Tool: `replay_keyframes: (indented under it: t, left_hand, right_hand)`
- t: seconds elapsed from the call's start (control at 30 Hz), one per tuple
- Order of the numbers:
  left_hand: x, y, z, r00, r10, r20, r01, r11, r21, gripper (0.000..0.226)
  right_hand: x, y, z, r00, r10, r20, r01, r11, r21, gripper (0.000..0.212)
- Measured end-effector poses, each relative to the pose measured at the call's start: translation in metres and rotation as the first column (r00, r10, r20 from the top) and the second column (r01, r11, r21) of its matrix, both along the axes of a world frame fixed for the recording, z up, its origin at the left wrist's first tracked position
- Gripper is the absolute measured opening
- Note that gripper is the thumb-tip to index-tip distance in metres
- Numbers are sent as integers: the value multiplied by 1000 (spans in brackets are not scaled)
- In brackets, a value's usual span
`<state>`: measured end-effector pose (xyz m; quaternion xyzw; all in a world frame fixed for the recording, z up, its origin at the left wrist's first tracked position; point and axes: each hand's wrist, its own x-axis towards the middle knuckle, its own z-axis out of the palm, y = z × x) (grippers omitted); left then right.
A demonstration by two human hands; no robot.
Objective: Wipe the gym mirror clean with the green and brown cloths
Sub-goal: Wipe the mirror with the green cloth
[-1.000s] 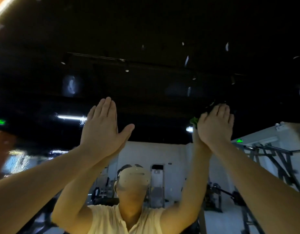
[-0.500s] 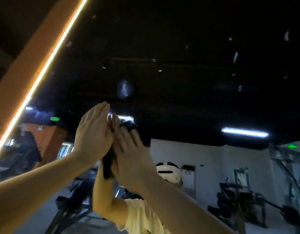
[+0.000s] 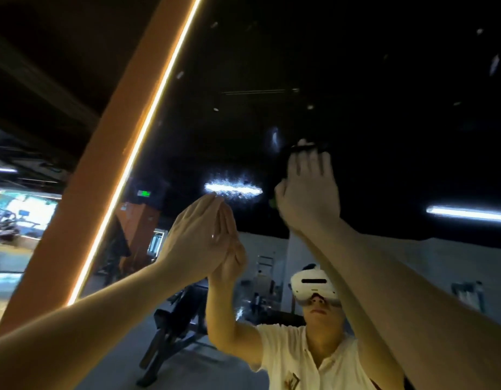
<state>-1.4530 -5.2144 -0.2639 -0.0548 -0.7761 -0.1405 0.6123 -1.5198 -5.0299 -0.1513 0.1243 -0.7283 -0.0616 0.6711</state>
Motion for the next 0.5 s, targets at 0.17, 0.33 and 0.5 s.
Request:
replay_keyframes:
  t: [0.17,0.33,0.5]
  left_hand:
    - [10,-26,-14,996,-63,-65,69,993,98,48]
    - [17,-47,-6,984,-125,126,110,987,120,56]
    - [12,-66,-10,981,-164,104,157,985,78,42]
  right_hand:
    - [6,-68,-108,992,51,111,-108,796,596,72]
    - [12,-52,-63,996,27,85,-74,787,613,73]
    - [4,-72,13,1000,5,28,-11,974,225,70]
